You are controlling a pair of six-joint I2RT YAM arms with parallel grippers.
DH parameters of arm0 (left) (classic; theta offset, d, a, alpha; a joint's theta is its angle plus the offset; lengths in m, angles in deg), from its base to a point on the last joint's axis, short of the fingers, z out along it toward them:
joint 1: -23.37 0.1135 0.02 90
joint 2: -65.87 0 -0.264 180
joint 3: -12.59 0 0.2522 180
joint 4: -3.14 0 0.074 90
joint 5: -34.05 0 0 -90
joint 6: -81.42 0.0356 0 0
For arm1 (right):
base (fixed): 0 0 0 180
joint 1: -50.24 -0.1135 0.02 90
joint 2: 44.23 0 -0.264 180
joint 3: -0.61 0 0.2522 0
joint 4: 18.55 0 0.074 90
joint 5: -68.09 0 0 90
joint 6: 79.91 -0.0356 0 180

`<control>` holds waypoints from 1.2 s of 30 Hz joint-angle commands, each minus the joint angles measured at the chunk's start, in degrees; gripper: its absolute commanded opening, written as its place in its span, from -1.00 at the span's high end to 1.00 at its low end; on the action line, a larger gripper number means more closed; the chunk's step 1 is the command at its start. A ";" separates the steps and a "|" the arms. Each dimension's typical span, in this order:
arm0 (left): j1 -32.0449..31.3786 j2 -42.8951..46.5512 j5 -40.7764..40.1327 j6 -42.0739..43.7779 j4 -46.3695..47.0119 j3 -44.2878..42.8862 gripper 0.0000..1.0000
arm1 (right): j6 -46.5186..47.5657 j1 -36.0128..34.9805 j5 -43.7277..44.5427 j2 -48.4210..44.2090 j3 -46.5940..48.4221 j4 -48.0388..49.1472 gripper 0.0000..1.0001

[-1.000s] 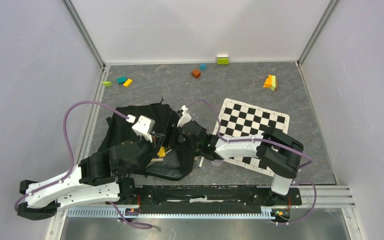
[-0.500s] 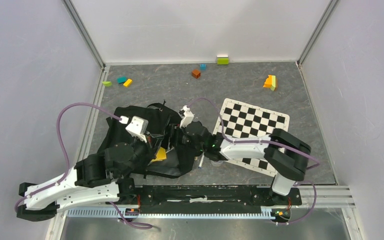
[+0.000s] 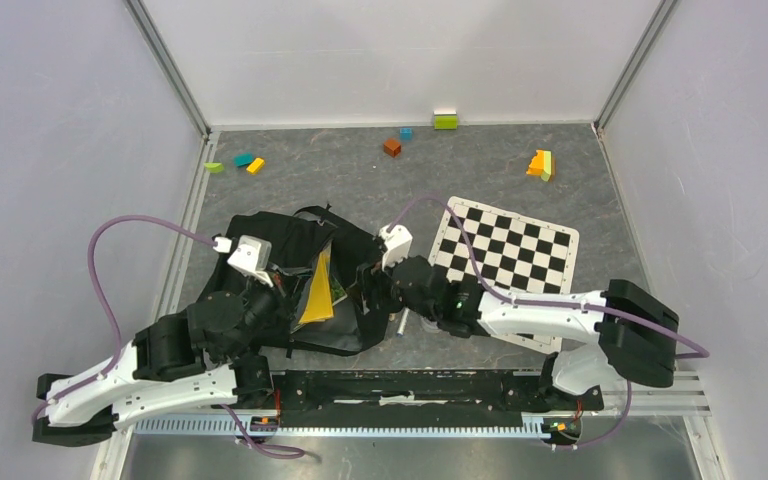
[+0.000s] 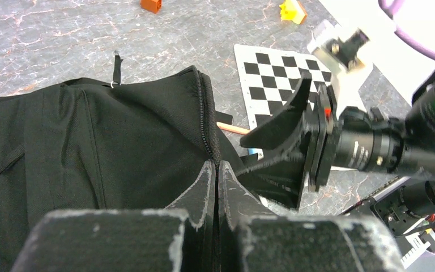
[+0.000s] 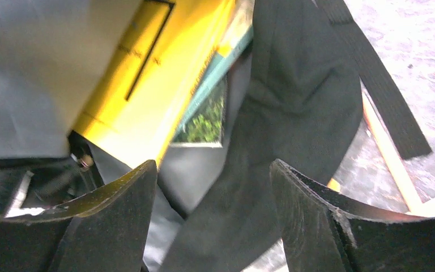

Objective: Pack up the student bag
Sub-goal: Place the book in the student bag.

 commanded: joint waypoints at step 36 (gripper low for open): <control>-0.15 -21.25 12.67 -0.21 10.08 6.24 0.96 | -2.54 0.95 20.35 -8.72 -13.09 -0.93 0.84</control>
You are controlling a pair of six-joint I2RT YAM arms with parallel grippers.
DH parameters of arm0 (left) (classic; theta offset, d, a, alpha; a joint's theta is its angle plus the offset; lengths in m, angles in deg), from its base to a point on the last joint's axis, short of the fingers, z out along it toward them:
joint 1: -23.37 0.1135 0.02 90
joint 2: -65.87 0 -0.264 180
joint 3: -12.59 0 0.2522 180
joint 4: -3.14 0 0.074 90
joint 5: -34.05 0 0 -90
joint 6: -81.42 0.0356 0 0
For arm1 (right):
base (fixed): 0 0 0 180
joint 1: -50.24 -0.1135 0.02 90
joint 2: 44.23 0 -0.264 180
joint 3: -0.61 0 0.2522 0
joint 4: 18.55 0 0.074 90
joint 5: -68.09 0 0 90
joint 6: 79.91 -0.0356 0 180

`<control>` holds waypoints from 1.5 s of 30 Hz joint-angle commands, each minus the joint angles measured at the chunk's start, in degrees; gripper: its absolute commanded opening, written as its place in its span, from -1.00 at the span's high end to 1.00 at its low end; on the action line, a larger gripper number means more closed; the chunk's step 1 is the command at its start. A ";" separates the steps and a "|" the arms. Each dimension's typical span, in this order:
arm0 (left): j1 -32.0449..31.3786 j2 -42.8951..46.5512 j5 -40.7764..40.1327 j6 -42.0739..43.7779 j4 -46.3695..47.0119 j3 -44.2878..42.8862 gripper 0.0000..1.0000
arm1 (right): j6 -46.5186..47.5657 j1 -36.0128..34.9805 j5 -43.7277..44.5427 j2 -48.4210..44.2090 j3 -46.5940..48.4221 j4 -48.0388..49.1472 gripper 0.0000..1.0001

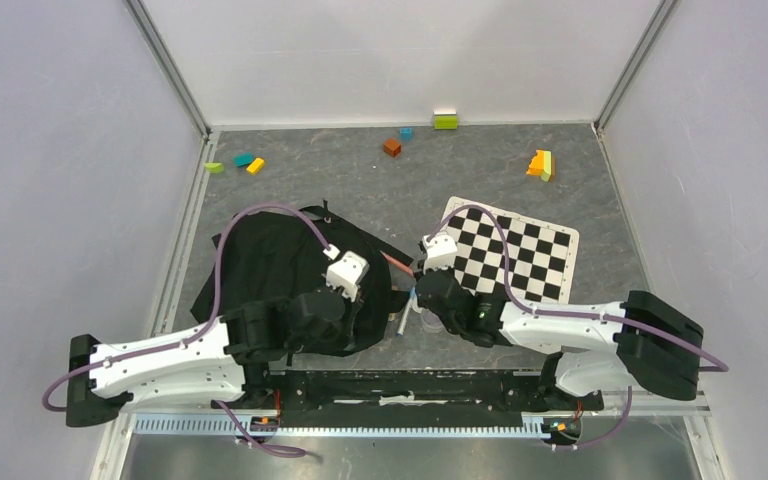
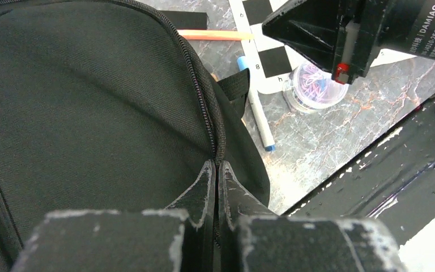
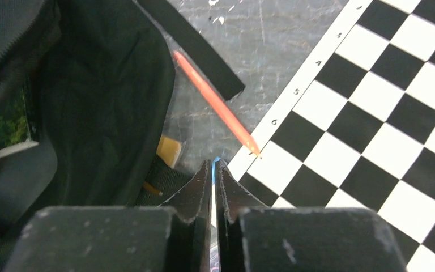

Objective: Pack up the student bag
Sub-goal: Place the book in the student bag.

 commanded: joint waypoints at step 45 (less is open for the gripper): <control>-0.07 15.60 -9.18 -7.69 -4.61 2.72 0.96 | 15.28 0.89 -5.47 17.73 17.27 4.03 1.00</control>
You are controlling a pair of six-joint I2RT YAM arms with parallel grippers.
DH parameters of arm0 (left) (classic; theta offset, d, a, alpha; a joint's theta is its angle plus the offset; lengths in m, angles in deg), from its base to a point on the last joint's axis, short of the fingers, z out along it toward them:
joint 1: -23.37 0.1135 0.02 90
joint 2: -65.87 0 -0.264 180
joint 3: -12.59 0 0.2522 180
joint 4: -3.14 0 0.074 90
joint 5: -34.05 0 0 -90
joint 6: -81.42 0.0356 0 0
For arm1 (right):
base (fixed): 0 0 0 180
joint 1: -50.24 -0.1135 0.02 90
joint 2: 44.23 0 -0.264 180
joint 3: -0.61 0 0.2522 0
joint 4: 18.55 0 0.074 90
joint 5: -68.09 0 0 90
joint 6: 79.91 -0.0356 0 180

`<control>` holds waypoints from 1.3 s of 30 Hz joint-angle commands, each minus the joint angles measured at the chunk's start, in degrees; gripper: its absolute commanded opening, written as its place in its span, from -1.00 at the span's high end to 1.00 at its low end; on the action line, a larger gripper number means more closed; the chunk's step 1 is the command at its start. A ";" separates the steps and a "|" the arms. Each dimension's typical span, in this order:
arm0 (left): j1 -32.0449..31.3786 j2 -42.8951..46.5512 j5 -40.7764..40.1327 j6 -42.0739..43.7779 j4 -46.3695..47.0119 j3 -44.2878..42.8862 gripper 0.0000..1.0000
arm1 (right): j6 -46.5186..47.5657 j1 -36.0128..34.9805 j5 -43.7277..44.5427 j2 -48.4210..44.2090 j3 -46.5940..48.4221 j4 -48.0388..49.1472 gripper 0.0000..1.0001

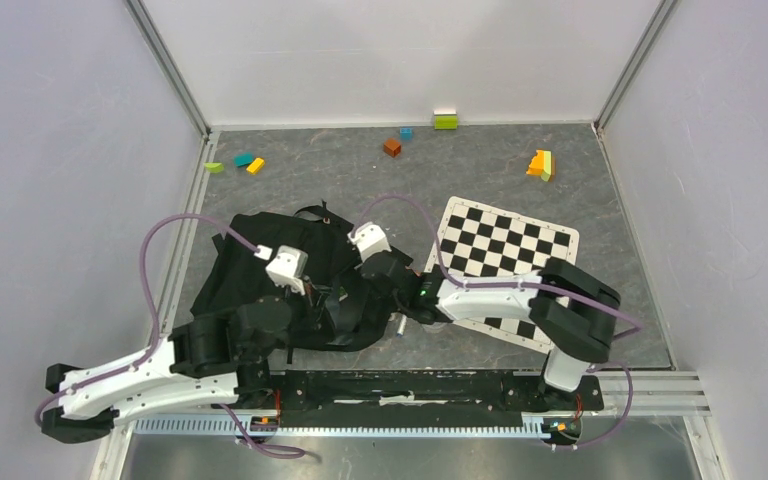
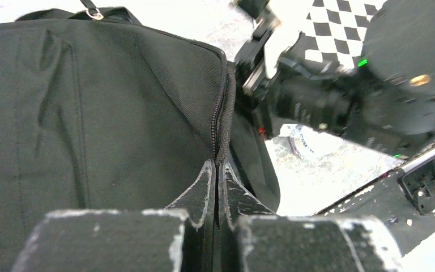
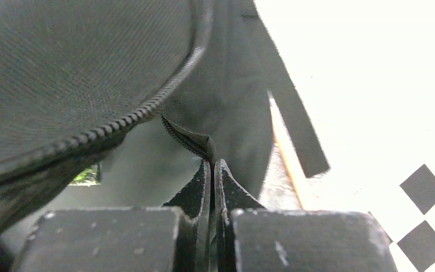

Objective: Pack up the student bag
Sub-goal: Place the book in the student bag, then zip the student bag at the center of the board.

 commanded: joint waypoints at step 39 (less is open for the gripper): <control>43.63 -34.07 24.11 17.05 2.31 -16.32 -0.99 | 5.25 21.15 -45.23 5.94 30.38 -11.03 -0.62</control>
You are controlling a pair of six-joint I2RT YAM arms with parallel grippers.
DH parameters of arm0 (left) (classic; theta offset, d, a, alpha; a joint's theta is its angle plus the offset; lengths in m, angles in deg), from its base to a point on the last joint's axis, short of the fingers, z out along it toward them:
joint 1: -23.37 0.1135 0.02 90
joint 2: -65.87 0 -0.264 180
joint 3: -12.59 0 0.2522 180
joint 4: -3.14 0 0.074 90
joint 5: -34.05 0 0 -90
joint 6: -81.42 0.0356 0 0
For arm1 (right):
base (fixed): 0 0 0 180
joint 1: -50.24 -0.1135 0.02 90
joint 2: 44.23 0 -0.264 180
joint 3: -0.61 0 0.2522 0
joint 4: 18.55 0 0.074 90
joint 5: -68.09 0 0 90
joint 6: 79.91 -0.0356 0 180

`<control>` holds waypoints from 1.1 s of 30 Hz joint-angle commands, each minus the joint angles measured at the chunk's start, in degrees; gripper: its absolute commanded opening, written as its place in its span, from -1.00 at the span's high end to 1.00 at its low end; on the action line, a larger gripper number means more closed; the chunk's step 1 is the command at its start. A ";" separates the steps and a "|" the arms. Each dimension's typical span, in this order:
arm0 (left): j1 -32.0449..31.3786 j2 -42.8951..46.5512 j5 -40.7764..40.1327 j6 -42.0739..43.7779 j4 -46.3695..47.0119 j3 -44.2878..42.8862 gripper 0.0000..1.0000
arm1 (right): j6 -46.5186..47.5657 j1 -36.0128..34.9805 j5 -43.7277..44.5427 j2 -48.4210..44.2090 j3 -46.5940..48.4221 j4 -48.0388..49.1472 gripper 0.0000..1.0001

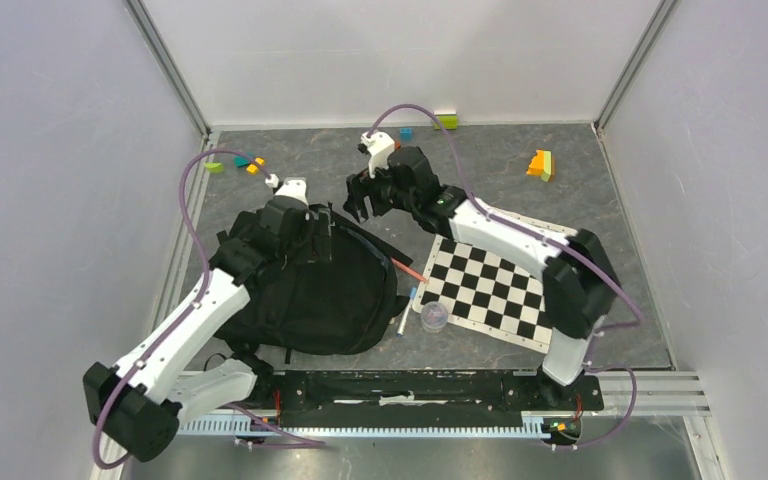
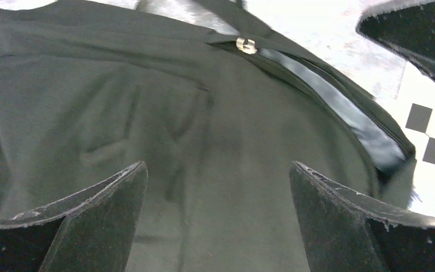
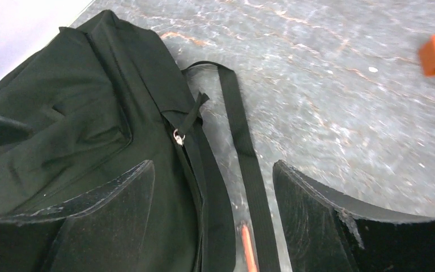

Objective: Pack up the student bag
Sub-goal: Zip the student bag at the center of the board.

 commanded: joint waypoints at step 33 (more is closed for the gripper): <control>14.14 -26.34 7.39 15.43 0.57 -12.66 -0.42 | -12.29 2.11 -26.07 18.72 9.30 14.56 1.00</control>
